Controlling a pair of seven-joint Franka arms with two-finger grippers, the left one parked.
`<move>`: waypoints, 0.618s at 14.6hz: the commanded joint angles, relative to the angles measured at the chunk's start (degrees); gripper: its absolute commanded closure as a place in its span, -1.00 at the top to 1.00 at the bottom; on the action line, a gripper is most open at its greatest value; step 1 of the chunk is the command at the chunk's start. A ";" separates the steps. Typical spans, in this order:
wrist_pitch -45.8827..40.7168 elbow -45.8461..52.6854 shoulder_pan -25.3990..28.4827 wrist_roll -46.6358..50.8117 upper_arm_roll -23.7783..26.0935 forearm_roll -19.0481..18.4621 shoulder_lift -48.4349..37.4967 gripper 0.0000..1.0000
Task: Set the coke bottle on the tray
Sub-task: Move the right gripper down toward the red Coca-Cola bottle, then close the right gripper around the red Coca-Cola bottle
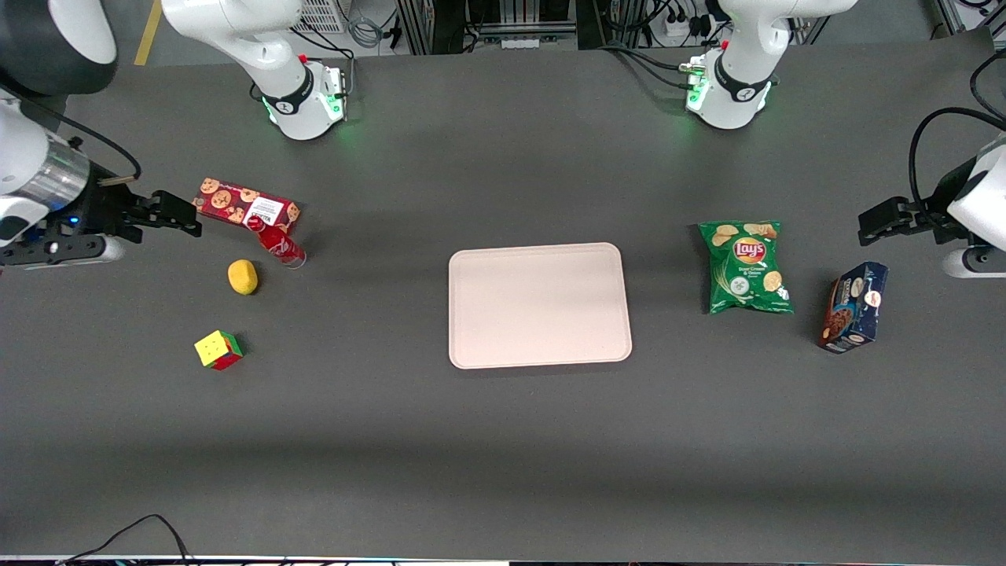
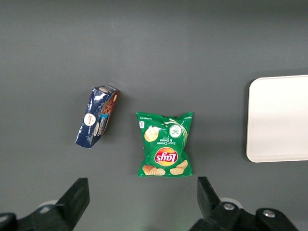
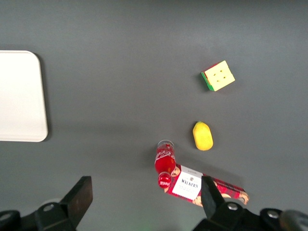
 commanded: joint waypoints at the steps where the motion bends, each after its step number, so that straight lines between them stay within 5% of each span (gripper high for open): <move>1: 16.57 -26.12 0.02 -0.16 0.82 -1.45 -15.82 1.00; 9: 33.21 -44.63 0.02 -1.74 2.06 -2.77 -17.00 1.00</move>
